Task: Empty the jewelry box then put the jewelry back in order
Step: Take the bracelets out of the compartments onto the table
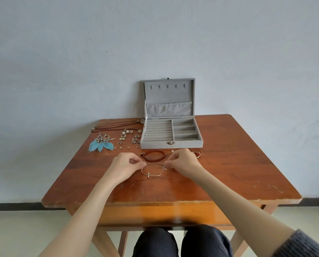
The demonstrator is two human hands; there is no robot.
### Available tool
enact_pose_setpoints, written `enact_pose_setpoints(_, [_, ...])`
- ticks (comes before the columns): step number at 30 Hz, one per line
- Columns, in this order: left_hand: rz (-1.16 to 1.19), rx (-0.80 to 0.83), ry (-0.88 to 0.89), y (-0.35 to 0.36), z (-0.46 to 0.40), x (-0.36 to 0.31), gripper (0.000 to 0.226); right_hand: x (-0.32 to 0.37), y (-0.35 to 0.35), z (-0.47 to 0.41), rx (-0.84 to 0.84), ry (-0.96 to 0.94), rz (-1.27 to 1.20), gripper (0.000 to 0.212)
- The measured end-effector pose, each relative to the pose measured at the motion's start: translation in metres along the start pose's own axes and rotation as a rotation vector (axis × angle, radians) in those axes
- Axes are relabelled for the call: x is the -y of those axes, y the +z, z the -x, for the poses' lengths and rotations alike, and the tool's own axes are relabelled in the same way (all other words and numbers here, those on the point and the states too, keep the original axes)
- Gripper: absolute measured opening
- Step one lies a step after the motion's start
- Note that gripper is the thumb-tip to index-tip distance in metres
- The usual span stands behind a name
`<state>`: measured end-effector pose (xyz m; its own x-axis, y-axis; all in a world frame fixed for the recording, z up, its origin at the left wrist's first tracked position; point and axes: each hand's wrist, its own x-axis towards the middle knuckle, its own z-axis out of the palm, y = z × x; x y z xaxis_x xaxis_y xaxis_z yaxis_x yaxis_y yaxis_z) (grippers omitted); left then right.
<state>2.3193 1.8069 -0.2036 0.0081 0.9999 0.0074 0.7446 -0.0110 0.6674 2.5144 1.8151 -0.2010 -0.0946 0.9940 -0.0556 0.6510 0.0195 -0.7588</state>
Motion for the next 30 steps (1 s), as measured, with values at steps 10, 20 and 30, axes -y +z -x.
enact_pose_setpoints(10, [-0.031, -0.024, 0.319, 0.024, -0.025, -0.04, 0.008, -0.026, -0.057, -0.016, -0.205, -0.202, 0.183, 0.017])
enact_pose_setpoints(20, [-0.147, -0.021, 0.355, 0.053, -0.109, -0.076, 0.008, -0.058, -0.077, -0.075, -0.345, -0.359, 0.545, 0.025])
enact_pose_setpoints(30, [-0.404, 0.08, 0.267, 0.071, -0.135, -0.093, 0.012, -0.068, -0.066, -0.097, -0.324, -0.406, 0.612, 0.03])
